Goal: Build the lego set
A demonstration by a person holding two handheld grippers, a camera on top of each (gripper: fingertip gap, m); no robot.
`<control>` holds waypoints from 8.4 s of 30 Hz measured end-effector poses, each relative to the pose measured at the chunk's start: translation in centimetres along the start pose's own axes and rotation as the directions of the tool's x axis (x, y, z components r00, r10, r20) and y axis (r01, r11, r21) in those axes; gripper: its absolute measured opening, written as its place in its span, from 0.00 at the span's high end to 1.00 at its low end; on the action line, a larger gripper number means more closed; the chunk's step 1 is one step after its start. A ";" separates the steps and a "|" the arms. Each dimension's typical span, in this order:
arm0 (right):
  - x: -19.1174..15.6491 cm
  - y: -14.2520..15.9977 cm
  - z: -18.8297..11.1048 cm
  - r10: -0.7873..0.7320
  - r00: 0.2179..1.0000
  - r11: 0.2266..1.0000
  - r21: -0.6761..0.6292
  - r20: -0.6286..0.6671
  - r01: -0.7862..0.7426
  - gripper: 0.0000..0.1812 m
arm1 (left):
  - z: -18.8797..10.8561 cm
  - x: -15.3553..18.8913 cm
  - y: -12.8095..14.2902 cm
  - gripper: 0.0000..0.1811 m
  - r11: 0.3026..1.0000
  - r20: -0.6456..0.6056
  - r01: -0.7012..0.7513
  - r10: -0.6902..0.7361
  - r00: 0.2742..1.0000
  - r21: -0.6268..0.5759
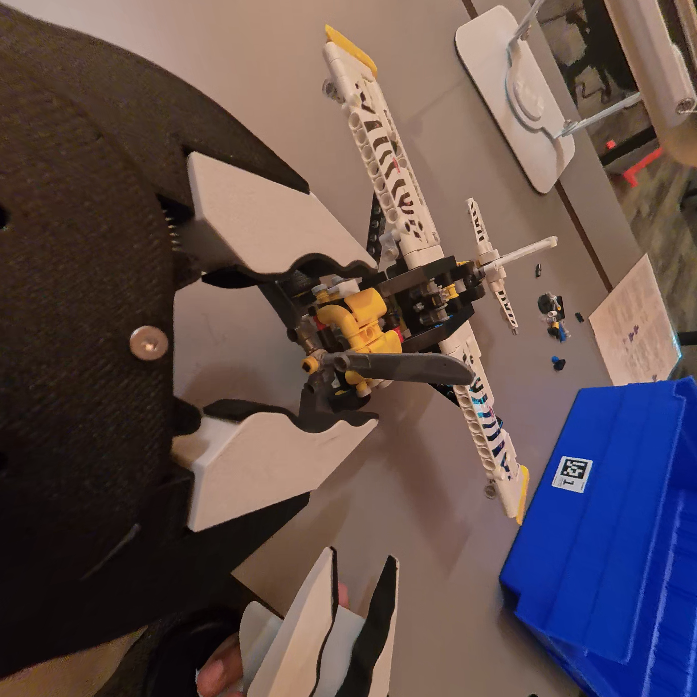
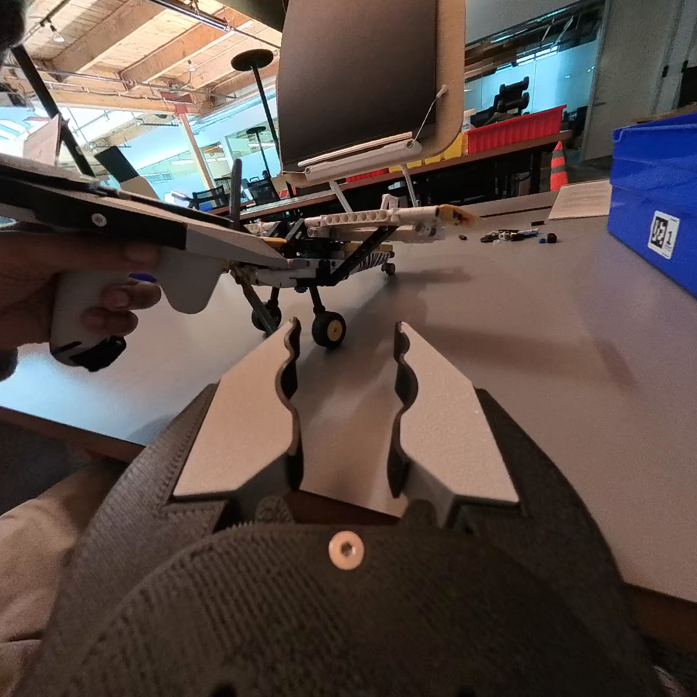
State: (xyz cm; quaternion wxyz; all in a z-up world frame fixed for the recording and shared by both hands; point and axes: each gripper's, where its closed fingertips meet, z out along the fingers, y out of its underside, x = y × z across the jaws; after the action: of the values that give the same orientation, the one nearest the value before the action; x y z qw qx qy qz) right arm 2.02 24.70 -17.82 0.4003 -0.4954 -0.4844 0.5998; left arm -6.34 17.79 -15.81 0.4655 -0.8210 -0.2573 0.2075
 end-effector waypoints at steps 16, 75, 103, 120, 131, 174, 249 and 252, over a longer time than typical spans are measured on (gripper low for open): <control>1.2 -0.1 -0.4 -0.005 0.998 1.000 -0.026 0.057 0.006 0.72 | 2.9 -1.3 0.0 0.66 0.970 -0.039 -0.086 0.080 0.996 -0.226; 4.1 -6.2 6.3 -0.053 0.998 0.999 -0.002 0.020 0.053 0.33 | -2.8 -7.3 -1.8 0.36 0.972 -0.180 0.188 -0.161 0.970 0.143; 7.6 -9.8 2.9 0.067 0.997 0.988 0.135 0.035 -0.071 0.38 | -4.1 -9.7 0.4 0.39 0.957 -0.185 0.244 -0.214 0.959 0.159; 6.0 -8.2 4.0 0.027 0.998 0.996 0.085 0.057 -0.032 0.44 | -2.9 -5.7 0.9 0.61 0.961 -0.268 0.242 -0.199 0.943 0.137; -3.3 -2.5 8.4 -0.288 0.945 0.941 -0.137 0.158 0.310 0.52 | -2.1 -0.9 -0.4 0.72 0.980 -0.302 0.060 0.001 0.953 0.192; -1.6 -7.1 4.1 -0.209 0.977 0.970 -0.134 -0.049 0.201 0.61 | -10.6 1.3 0.5 1.00 0.936 -0.582 0.148 0.069 0.810 0.318; -7.0 -7.3 10.6 -0.621 0.779 0.765 -0.155 0.084 0.626 0.40 | -4.2 -5.2 -2.0 0.20 0.944 -0.292 -0.038 0.140 0.946 0.329; -6.3 -7.3 11.0 -0.625 0.776 0.758 -0.175 0.083 0.629 0.40 | -4.2 -4.6 -2.0 0.20 0.938 -0.299 -0.046 0.156 0.941 0.345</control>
State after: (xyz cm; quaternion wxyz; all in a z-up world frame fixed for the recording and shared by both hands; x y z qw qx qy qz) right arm -7.60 18.12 -8.98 0.5230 -0.3354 -0.6817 0.3863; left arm -7.95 13.00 -11.61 0.6215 -0.7656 -0.0960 0.1354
